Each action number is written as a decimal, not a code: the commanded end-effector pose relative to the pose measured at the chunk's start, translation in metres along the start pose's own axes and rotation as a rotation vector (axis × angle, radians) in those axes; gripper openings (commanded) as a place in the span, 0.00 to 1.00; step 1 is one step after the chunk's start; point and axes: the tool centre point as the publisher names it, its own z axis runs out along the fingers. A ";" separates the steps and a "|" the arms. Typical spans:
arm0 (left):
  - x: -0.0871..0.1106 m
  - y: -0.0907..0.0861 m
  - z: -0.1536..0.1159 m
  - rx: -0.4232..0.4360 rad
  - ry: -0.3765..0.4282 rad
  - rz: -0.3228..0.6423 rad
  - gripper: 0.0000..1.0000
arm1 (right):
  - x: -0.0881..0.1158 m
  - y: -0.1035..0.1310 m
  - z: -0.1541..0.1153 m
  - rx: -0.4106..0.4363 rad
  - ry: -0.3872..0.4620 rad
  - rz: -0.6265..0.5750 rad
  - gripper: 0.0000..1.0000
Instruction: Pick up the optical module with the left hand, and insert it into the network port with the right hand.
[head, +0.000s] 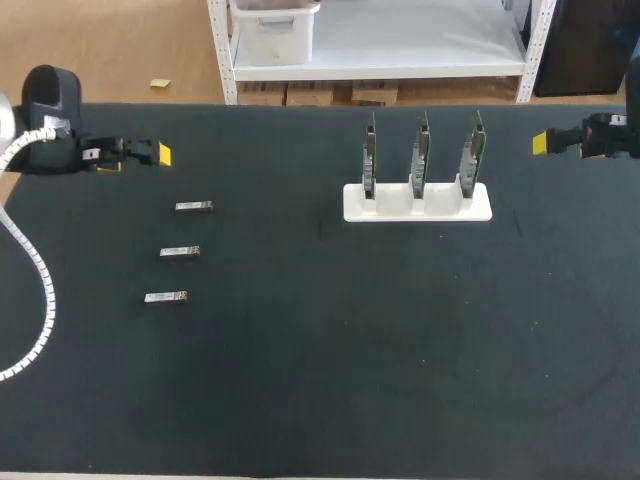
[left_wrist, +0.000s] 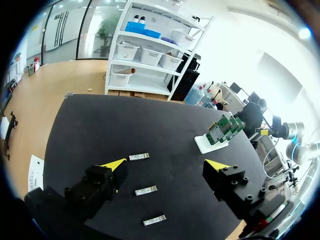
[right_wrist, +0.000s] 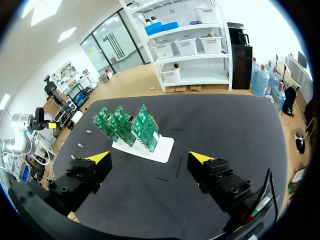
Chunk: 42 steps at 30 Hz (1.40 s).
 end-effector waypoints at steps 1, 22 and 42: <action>-0.003 0.009 0.002 0.030 0.014 0.023 1.00 | 0.000 0.000 0.000 0.000 0.000 0.000 1.00; -0.016 0.047 0.055 0.141 0.354 0.816 1.00 | 0.000 0.000 0.000 0.000 0.000 0.000 1.00; 0.014 0.076 0.114 0.145 0.643 1.219 1.00 | 0.000 0.000 0.000 0.000 0.000 0.000 1.00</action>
